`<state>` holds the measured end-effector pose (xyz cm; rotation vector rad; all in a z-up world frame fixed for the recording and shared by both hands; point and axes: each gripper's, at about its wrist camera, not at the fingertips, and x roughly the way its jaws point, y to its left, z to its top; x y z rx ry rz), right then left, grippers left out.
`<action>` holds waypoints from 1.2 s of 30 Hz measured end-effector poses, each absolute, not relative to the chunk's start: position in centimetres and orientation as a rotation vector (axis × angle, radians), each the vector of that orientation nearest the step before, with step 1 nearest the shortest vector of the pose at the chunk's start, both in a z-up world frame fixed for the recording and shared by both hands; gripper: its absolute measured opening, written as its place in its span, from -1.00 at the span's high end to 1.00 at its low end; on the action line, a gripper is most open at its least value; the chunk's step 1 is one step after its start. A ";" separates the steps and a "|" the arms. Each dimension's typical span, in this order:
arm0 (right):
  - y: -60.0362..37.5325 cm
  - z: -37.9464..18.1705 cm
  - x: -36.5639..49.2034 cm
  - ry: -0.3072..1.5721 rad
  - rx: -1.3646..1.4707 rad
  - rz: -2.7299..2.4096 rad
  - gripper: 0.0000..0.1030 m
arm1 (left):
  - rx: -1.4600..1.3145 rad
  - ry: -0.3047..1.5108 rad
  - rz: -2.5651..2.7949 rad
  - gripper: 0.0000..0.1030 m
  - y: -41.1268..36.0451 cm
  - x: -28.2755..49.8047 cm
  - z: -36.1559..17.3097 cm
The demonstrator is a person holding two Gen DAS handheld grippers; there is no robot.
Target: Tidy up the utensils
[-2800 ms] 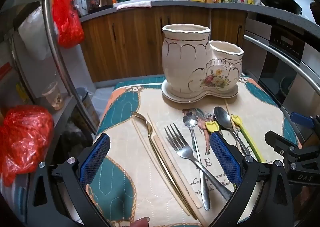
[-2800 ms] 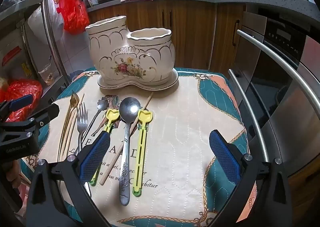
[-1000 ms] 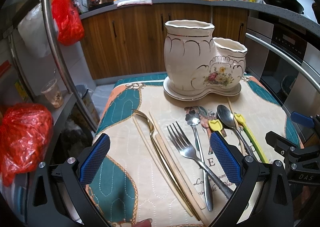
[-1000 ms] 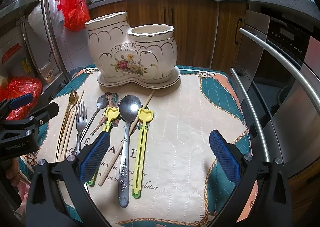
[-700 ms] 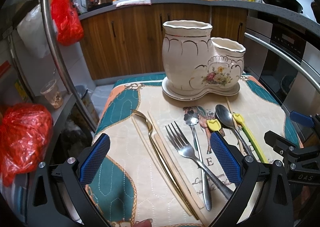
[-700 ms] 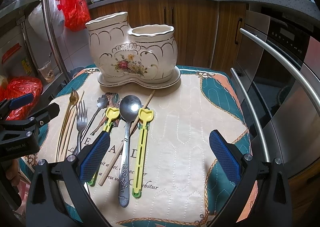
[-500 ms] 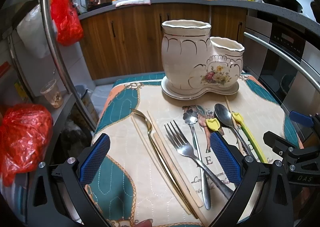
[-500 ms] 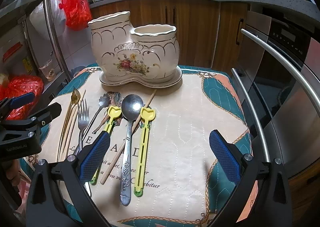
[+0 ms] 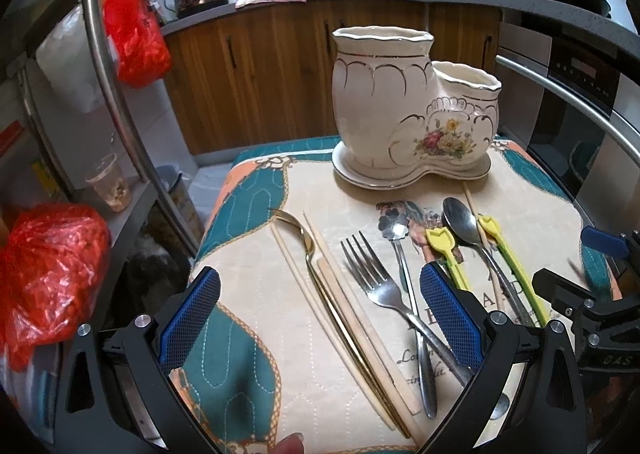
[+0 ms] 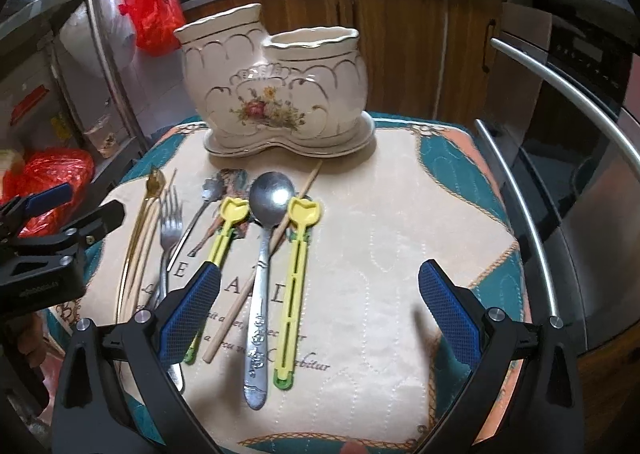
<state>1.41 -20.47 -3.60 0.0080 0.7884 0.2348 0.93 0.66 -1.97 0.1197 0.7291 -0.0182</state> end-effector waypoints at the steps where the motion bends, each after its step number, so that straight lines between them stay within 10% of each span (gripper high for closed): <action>1: -20.4 -3.7 1.4 0.781 -0.003 0.239 -0.90 | 0.123 0.730 -0.019 -0.94 0.6 1.0 -2.1; 27: -21.2 -3.4 2.5 0.775 -0.016 0.291 -0.90 | 0.063 0.793 -0.039 -0.92 5.6 2.5 -3.0; 36: -21.1 -4.0 2.8 0.818 -0.006 0.312 -0.42 | 0.139 0.819 -0.056 -0.89 4.5 2.5 -3.7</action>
